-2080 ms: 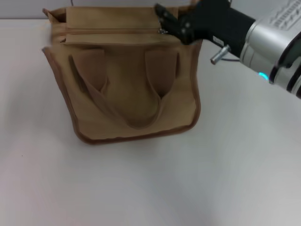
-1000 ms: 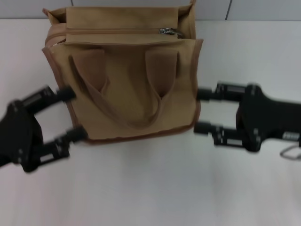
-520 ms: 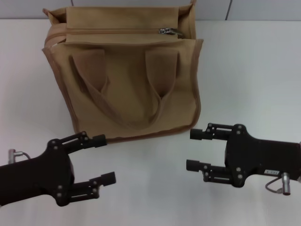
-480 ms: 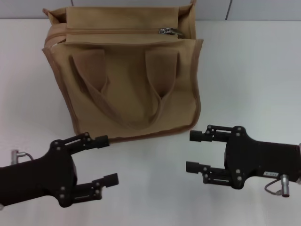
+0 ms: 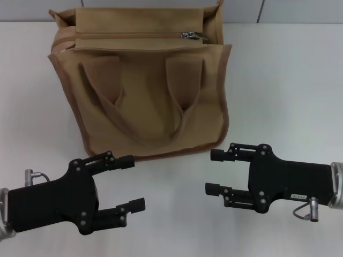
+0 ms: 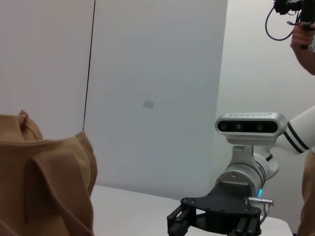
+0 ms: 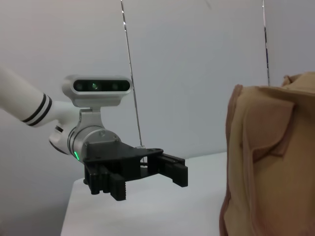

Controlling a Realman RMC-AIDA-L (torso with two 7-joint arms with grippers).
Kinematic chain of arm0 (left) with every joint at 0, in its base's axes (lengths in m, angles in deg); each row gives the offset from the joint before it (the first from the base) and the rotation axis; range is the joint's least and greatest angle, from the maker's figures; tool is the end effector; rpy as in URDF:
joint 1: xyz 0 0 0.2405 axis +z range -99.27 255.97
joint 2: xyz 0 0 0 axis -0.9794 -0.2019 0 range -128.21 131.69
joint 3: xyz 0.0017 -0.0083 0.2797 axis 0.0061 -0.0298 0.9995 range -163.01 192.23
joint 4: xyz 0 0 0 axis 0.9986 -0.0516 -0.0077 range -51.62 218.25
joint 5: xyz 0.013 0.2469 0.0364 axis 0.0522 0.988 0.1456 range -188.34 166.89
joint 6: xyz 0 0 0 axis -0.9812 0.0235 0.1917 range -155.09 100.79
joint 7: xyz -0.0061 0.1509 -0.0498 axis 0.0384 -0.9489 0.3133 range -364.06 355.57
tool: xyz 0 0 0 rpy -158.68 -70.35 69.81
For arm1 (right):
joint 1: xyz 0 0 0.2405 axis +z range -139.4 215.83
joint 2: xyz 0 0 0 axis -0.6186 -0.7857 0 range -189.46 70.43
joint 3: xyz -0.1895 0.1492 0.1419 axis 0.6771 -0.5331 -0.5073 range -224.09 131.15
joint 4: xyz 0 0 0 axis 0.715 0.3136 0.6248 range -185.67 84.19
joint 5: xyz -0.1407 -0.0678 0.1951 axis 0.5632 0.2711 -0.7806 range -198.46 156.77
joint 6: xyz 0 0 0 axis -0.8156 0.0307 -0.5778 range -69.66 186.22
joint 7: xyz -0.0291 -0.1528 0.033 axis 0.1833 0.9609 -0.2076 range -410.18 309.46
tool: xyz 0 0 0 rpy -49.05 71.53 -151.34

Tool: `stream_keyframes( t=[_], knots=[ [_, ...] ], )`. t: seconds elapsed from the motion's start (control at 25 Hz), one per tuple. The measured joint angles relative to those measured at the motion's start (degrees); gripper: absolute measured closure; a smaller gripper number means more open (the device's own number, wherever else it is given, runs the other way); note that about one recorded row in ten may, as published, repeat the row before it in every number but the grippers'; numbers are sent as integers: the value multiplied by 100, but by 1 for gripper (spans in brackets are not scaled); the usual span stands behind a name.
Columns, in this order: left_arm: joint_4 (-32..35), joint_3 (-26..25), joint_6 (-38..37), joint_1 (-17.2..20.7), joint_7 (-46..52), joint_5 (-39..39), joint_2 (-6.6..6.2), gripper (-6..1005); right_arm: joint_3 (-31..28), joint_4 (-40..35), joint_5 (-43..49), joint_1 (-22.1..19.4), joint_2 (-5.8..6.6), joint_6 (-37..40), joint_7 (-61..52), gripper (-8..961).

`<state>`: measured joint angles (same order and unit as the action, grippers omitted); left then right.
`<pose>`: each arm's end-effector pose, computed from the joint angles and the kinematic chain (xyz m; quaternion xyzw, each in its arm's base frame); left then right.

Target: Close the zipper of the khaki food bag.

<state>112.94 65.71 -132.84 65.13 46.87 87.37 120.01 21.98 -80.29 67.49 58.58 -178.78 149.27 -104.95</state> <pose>-0.3364 0.2435 -0.0399 -0.9201 -0.0992 -0.3648 0.1024 0.2953 0.2968 -0.0889 -0.9425 0.0850 0.3146 0.0739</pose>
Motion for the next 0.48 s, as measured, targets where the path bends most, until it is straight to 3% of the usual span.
stream_keyframes(
  t=[0.48],
  knots=[
    [-126, 2, 46, -41, -5, 7, 21, 221, 11, 113, 0, 32, -9, -103, 140, 301]
  ],
)
